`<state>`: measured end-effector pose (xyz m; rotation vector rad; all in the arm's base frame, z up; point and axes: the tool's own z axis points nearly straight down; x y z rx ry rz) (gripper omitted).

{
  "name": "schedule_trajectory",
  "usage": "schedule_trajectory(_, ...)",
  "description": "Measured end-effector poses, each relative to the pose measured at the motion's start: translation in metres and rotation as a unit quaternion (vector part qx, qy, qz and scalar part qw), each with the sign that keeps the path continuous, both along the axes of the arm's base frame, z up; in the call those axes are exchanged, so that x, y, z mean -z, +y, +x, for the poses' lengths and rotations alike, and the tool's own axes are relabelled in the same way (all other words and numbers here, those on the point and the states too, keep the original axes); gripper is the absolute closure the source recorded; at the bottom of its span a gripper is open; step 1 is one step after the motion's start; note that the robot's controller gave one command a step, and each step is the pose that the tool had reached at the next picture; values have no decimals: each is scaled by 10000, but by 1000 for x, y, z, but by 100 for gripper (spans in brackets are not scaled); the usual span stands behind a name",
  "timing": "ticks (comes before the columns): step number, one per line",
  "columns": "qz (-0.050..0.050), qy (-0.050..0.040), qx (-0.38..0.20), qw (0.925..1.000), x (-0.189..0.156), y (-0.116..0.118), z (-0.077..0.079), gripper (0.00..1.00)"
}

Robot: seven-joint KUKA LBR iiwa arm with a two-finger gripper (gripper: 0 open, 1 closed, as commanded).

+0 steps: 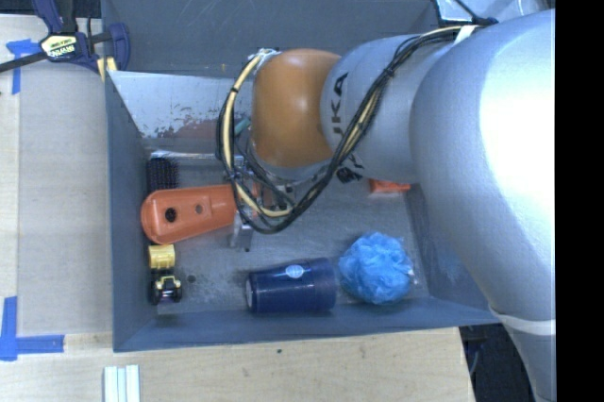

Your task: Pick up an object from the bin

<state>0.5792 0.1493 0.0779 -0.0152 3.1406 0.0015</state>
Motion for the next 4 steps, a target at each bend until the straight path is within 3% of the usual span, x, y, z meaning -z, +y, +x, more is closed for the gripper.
schedule_trajectory(1,16,-36,84,10000,-7,5,-6,100)
schedule_trajectory(3,29,-50,-47,10000,-5,1,0,100)
schedule_trajectory(4,16,-81,-1995,9799,-65,34,-13,100)
